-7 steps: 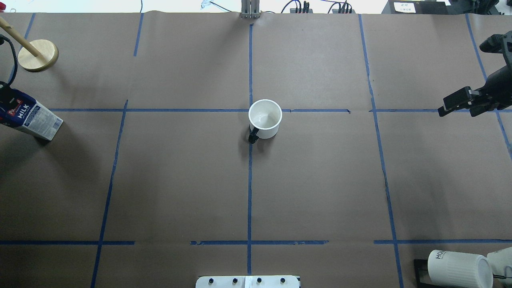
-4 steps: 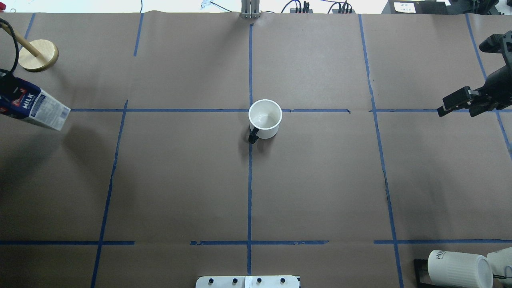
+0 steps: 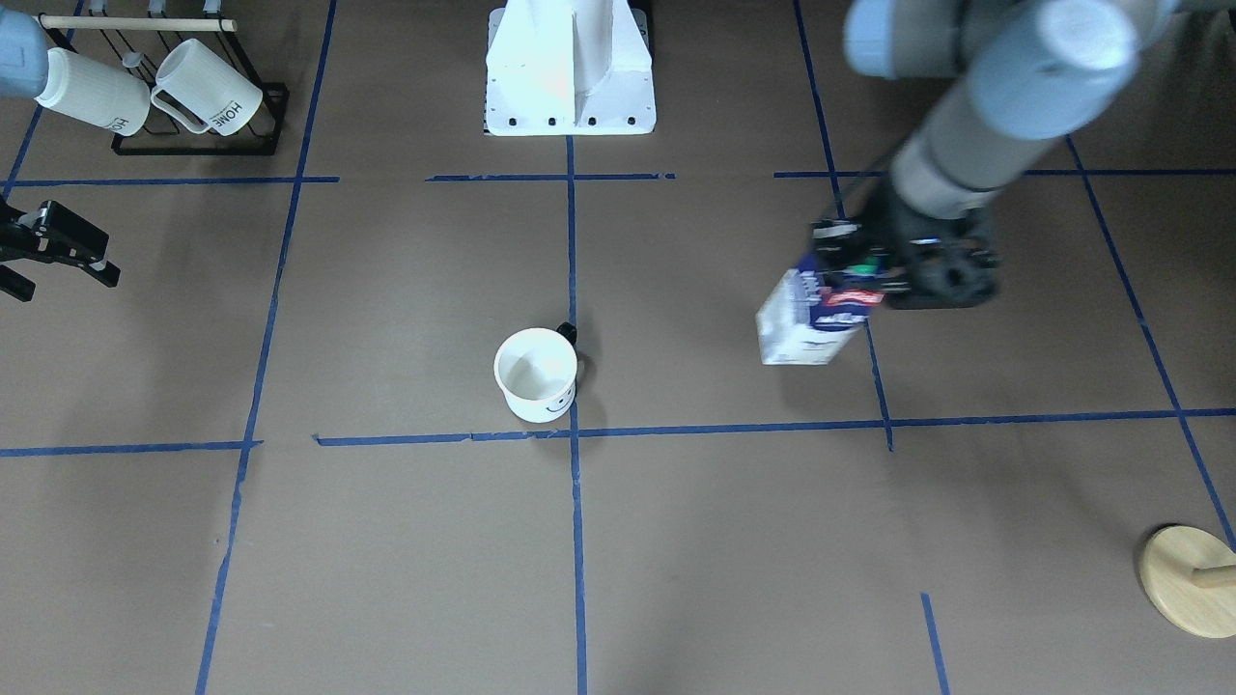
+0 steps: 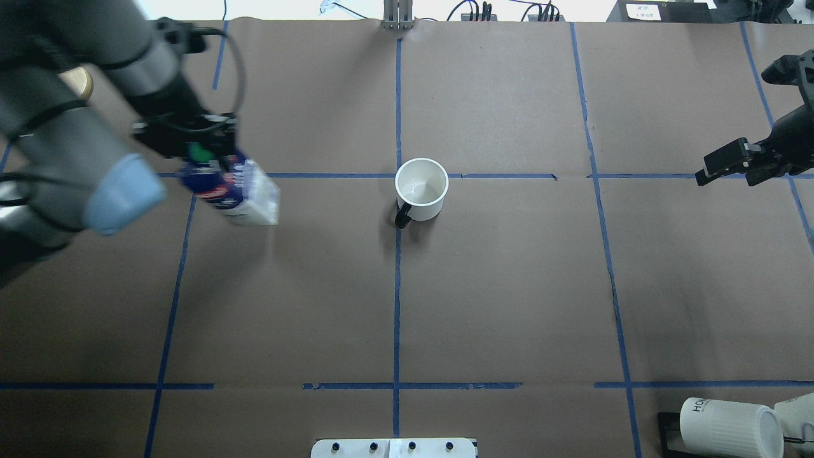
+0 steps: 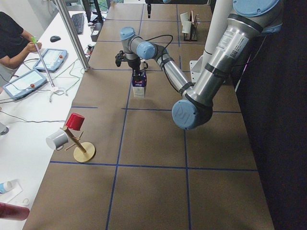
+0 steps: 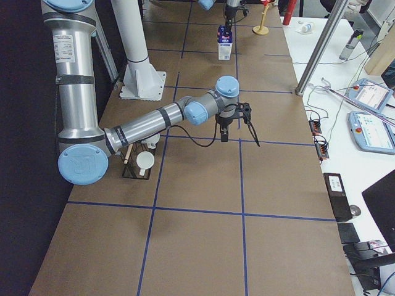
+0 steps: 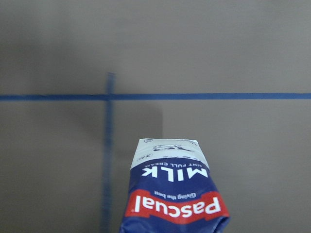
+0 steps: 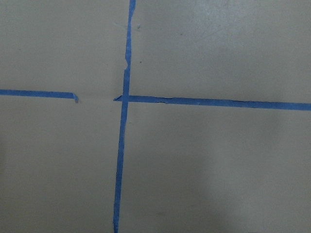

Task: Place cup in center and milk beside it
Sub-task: 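Carry the milk carton with the left gripper beside the mug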

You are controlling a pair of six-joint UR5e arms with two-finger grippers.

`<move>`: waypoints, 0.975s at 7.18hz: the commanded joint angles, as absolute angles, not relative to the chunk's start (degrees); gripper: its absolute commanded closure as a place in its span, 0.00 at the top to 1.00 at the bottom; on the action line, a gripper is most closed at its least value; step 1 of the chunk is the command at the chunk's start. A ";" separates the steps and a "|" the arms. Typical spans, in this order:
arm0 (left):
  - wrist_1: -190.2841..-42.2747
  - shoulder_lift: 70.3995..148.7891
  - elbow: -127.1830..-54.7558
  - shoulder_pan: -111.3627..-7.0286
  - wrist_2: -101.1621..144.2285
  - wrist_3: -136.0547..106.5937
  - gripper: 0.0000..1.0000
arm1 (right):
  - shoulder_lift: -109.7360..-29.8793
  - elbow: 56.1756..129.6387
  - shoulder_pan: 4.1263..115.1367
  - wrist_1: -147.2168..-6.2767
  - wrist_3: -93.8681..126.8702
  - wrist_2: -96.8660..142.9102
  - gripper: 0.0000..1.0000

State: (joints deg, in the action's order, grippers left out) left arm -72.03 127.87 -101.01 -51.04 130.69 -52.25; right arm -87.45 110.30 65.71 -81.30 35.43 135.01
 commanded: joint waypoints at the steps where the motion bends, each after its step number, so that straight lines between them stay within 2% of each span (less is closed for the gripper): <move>1: -72.07 142.87 -85.57 -47.73 130.08 -58.27 0.08 | -87.45 110.39 65.65 -81.21 35.68 135.00 1.00; 3: -72.51 150.26 -75.20 -45.45 126.66 -57.57 0.08 | -87.54 110.39 65.04 -81.21 35.86 134.91 1.00; 7: -73.64 150.82 -74.36 -42.89 126.65 -57.66 0.10 | -87.54 110.30 64.25 -81.12 35.95 134.82 1.00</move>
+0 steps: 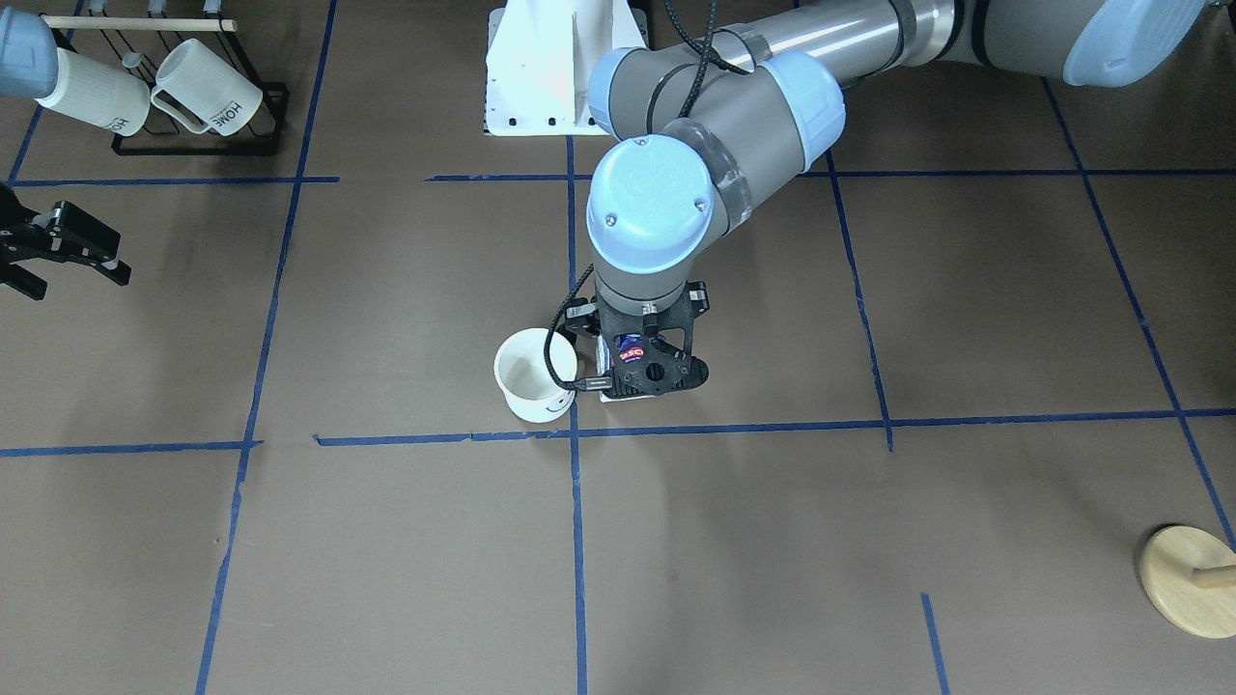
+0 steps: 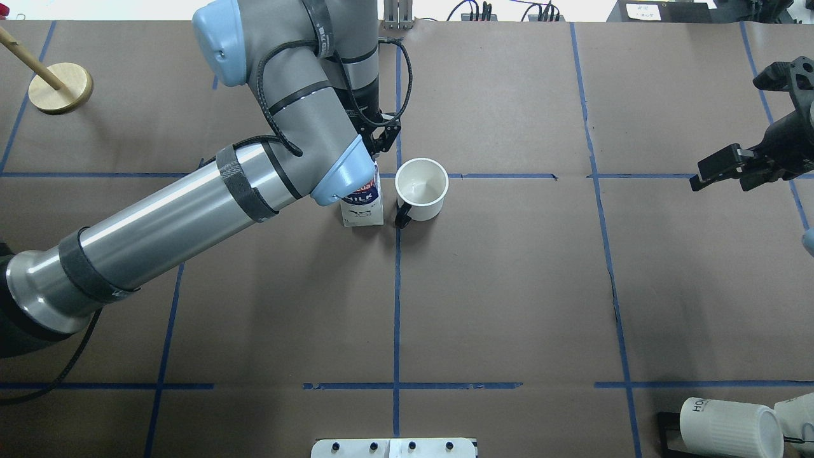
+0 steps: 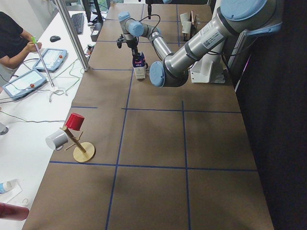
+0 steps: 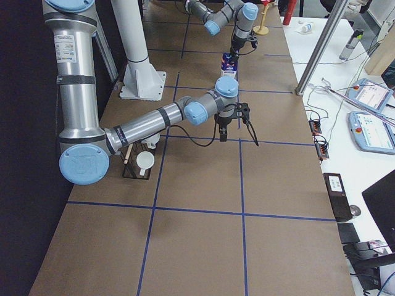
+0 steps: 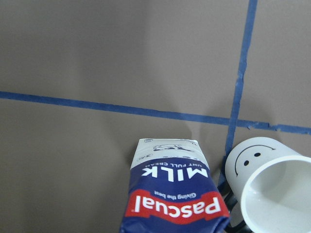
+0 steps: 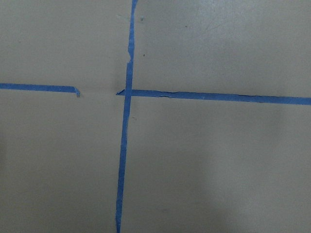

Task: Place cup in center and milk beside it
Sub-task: 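Carry the milk carton with the left gripper beside the mug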

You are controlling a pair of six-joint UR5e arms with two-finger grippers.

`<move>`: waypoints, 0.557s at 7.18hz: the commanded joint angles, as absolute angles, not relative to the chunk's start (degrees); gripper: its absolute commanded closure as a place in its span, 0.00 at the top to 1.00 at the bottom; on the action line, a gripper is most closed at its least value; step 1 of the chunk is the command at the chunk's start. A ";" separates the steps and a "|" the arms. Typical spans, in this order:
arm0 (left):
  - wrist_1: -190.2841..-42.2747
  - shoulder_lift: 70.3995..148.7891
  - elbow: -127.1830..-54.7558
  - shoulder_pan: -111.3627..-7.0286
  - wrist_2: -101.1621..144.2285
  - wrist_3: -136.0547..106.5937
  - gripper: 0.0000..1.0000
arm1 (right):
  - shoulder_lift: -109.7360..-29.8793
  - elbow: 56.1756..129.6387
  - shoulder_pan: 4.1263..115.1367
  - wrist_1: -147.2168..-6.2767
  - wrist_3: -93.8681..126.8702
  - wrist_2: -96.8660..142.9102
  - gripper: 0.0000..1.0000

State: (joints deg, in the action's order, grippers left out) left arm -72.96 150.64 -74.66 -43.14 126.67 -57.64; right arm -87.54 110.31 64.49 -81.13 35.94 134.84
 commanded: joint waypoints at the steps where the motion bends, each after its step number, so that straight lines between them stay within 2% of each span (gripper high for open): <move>1: -74.35 150.82 -74.18 -42.80 126.65 -57.66 0.11 | -87.54 110.30 64.16 -81.04 35.95 134.82 1.00; 4: -74.88 150.91 -74.00 -42.89 126.65 -57.83 0.16 | -87.54 110.30 63.99 -81.04 35.95 134.74 1.00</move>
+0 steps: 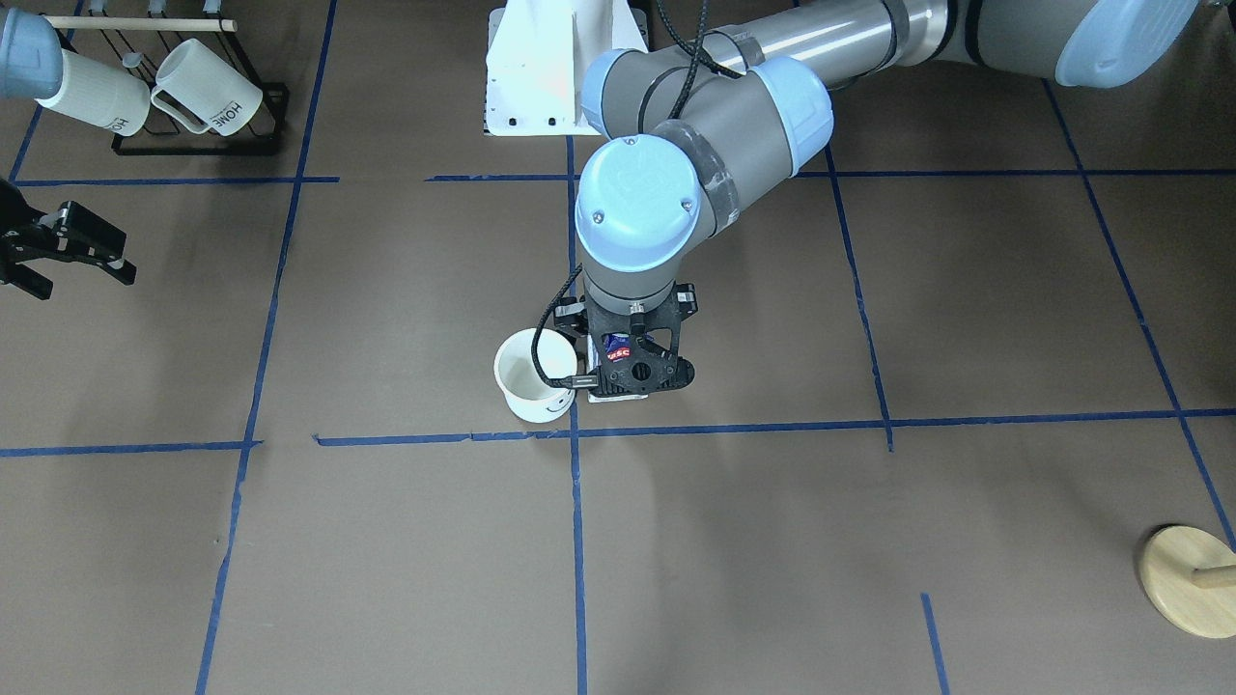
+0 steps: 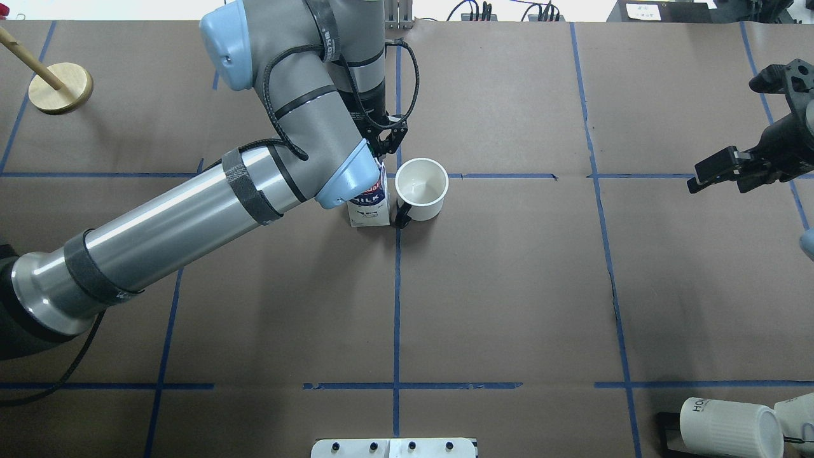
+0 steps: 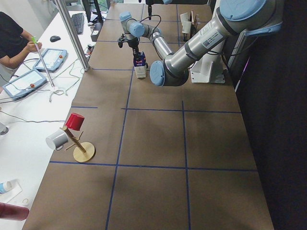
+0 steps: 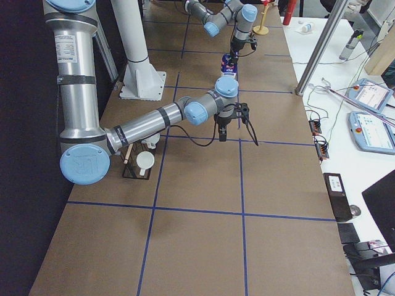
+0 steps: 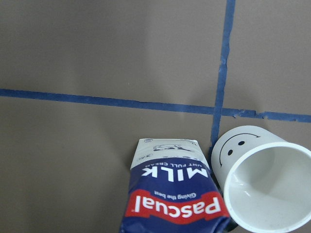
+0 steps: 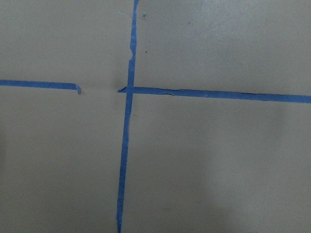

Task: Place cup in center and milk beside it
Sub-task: 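Carry the milk carton with the left gripper beside the mug, then release the milk carton and raise the left gripper away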

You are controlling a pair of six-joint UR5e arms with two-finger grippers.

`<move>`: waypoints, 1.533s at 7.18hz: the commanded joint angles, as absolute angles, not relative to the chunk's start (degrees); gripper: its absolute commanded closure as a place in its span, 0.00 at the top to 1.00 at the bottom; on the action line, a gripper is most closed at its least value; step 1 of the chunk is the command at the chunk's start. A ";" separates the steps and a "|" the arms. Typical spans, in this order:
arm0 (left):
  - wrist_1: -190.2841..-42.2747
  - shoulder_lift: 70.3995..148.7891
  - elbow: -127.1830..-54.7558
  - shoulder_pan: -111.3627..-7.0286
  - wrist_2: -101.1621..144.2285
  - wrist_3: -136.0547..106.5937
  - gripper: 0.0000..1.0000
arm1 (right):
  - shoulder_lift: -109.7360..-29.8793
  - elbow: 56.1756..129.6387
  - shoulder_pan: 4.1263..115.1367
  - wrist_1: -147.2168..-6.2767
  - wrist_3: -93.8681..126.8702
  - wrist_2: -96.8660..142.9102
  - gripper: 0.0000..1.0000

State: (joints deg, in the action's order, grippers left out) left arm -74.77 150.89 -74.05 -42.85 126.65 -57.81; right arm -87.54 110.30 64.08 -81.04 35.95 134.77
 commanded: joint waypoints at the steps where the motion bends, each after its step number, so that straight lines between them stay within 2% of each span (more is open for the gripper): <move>1: -74.97 150.91 -74.00 -42.80 126.65 -57.83 0.23 | -87.54 110.30 63.90 -81.04 35.95 134.74 1.00; 2: -75.67 150.65 -74.00 -42.54 126.65 -58.01 0.39 | -87.54 110.30 63.90 -81.04 35.95 134.74 1.00; 3: -76.37 150.38 -74.00 -42.54 126.56 -58.09 0.75 | -87.54 110.30 63.90 -81.04 35.95 134.65 1.00; 4: -76.38 150.03 -74.09 -42.54 126.56 -58.10 0.97 | -87.54 110.30 63.81 -81.04 35.95 134.65 1.00; 6: -75.59 150.29 -77.23 -43.06 126.39 -58.62 1.00 | -87.54 110.30 63.46 -81.04 35.95 134.47 1.00; 8: -70.87 147.59 -91.69 -45.96 123.51 -60.03 1.00 | -87.36 110.30 63.37 -81.04 35.95 134.38 1.00; 9: -69.80 145.13 -95.50 -46.05 121.49 -59.59 1.00 | -87.45 110.13 63.37 -81.04 35.95 134.21 1.00; 11: -69.70 133.14 -105.58 -49.89 121.64 -48.94 1.00 | -88.15 110.30 64.68 -81.30 34.64 133.07 1.00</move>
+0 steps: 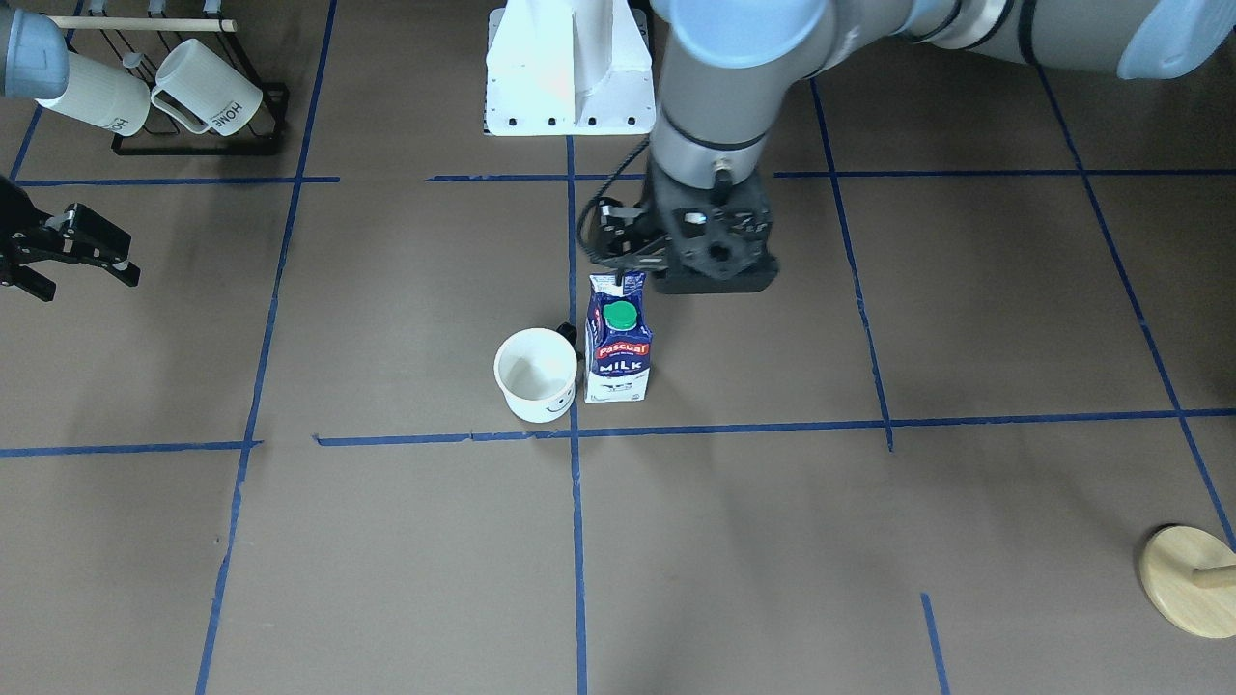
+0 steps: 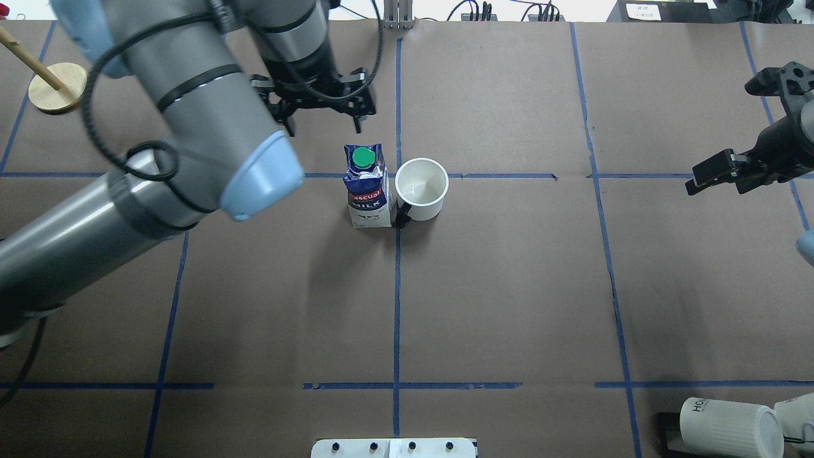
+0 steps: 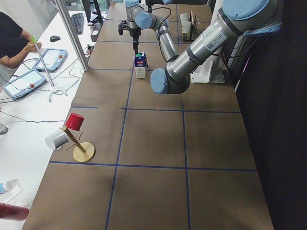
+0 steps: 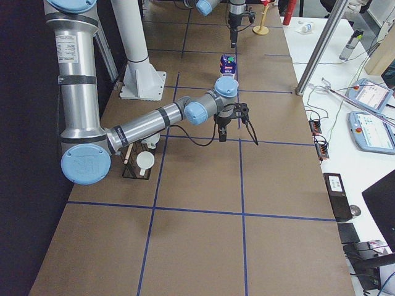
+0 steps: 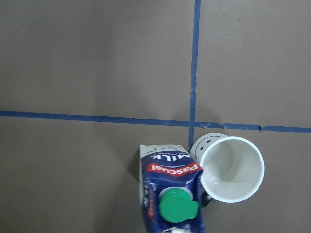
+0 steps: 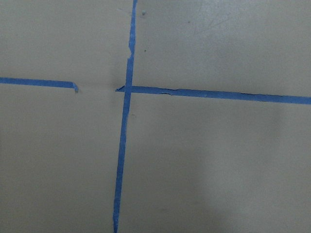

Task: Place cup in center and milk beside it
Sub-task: 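Release the milk carton and raise the left gripper away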

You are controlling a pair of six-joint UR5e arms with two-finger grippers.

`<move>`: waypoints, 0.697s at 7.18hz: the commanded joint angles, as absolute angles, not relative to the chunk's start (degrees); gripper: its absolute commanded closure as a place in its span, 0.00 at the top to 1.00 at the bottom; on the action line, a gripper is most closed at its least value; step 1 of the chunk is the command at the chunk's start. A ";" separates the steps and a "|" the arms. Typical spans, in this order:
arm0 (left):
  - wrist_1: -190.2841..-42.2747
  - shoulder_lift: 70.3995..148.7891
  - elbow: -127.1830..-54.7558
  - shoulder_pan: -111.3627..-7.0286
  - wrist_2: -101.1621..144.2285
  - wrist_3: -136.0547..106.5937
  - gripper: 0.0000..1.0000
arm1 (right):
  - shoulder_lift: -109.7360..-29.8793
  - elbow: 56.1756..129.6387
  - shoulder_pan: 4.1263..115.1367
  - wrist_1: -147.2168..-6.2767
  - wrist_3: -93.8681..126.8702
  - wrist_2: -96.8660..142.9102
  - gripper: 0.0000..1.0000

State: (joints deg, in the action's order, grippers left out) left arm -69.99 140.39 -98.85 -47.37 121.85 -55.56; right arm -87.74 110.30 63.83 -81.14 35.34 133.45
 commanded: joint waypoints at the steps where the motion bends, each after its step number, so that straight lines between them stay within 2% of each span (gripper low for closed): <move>1: -69.78 126.80 -109.82 -53.32 121.81 -41.30 1.00 | -88.59 110.04 67.30 -81.82 30.02 133.33 1.00; 3: -70.74 111.79 -111.97 -62.43 123.13 -17.96 1.00 | -89.74 110.30 76.59 -90.20 13.27 134.82 1.00; 5: -71.19 104.27 -105.60 -76.92 131.88 4.29 1.00 | -89.30 108.73 83.73 -96.92 -0.55 135.18 1.00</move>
State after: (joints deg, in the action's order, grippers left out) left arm -70.87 109.09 -109.42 -68.60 127.20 -8.99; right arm -89.50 109.71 79.51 -92.96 7.70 134.98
